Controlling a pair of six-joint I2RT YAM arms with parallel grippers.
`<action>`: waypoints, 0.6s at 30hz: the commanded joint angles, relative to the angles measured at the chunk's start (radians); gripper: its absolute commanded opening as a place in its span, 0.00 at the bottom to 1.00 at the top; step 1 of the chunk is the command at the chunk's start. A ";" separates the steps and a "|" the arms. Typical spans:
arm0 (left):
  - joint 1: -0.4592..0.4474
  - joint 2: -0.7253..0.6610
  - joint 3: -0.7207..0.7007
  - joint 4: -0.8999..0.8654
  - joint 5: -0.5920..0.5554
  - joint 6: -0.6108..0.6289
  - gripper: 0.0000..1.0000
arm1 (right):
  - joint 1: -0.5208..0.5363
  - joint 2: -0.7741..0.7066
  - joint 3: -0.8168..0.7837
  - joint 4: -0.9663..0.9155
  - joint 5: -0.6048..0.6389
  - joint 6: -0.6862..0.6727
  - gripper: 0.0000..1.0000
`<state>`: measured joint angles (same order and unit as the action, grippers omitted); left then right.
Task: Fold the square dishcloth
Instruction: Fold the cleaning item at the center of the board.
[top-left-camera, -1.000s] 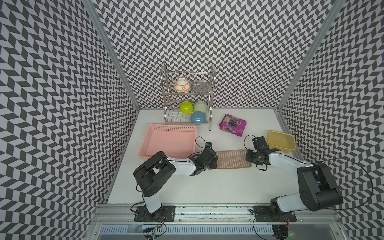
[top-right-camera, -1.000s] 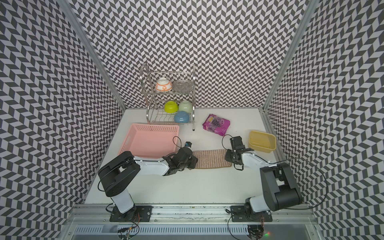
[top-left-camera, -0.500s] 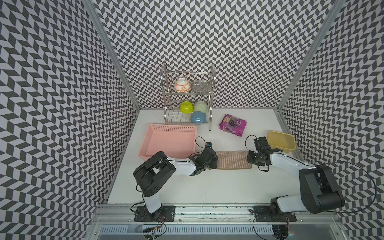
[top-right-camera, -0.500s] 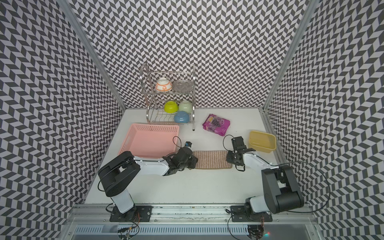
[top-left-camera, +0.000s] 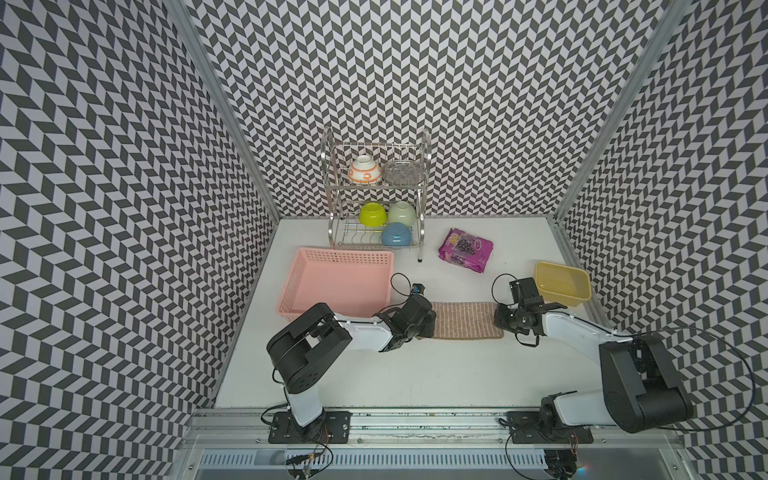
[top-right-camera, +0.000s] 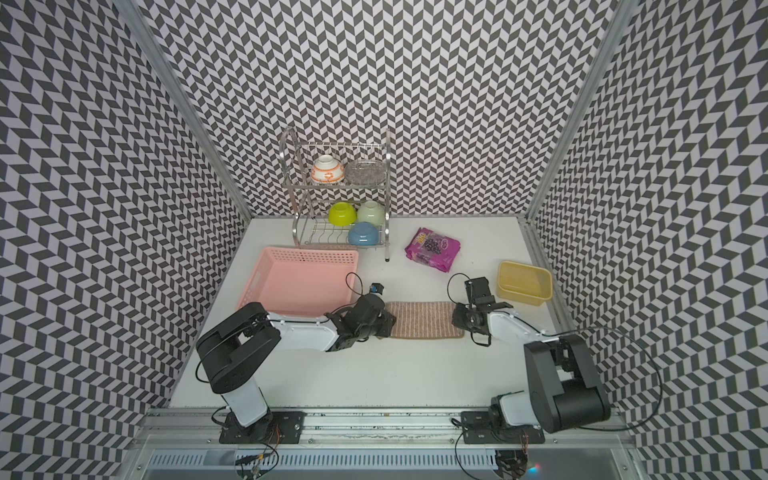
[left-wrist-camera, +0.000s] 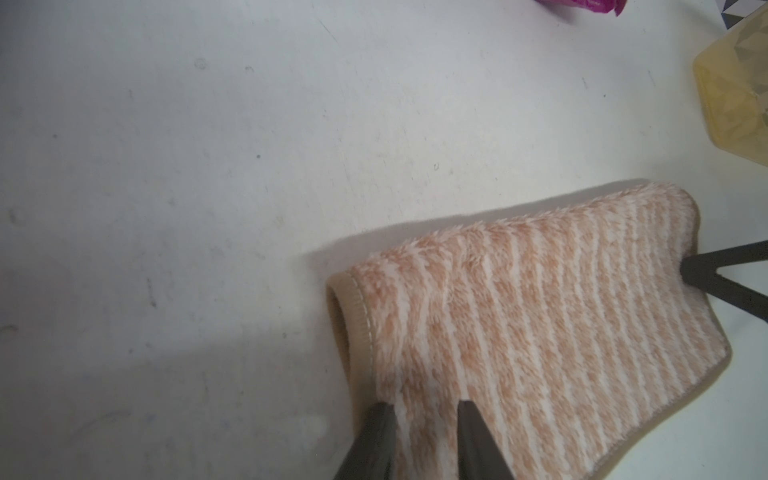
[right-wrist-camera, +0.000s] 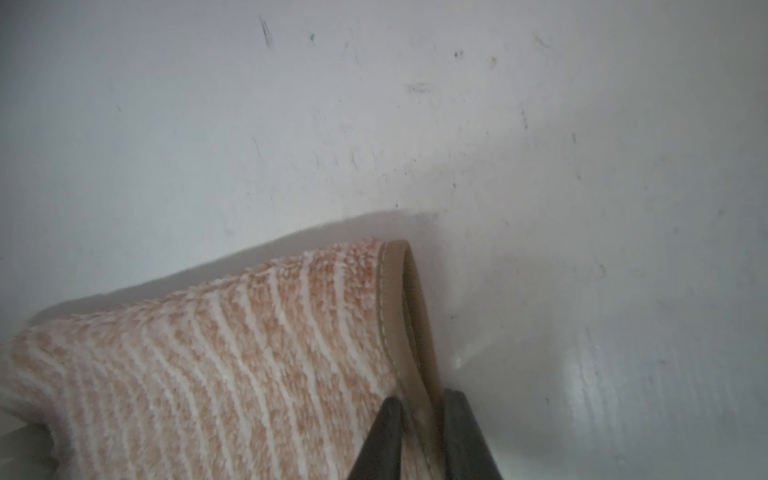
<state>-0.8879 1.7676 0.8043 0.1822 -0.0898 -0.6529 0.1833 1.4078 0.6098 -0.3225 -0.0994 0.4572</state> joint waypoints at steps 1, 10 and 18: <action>-0.002 -0.002 -0.005 0.017 0.000 -0.004 0.30 | -0.003 0.024 -0.043 -0.022 -0.025 0.025 0.10; 0.005 -0.043 -0.020 0.067 0.051 -0.037 0.38 | -0.003 -0.045 0.071 -0.077 0.102 0.014 0.00; 0.007 -0.079 -0.044 0.097 0.113 -0.069 0.38 | 0.008 -0.106 0.127 -0.151 0.219 -0.002 0.00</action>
<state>-0.8829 1.7206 0.7792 0.2432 -0.0105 -0.7059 0.1829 1.3312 0.7094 -0.4397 0.0406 0.4667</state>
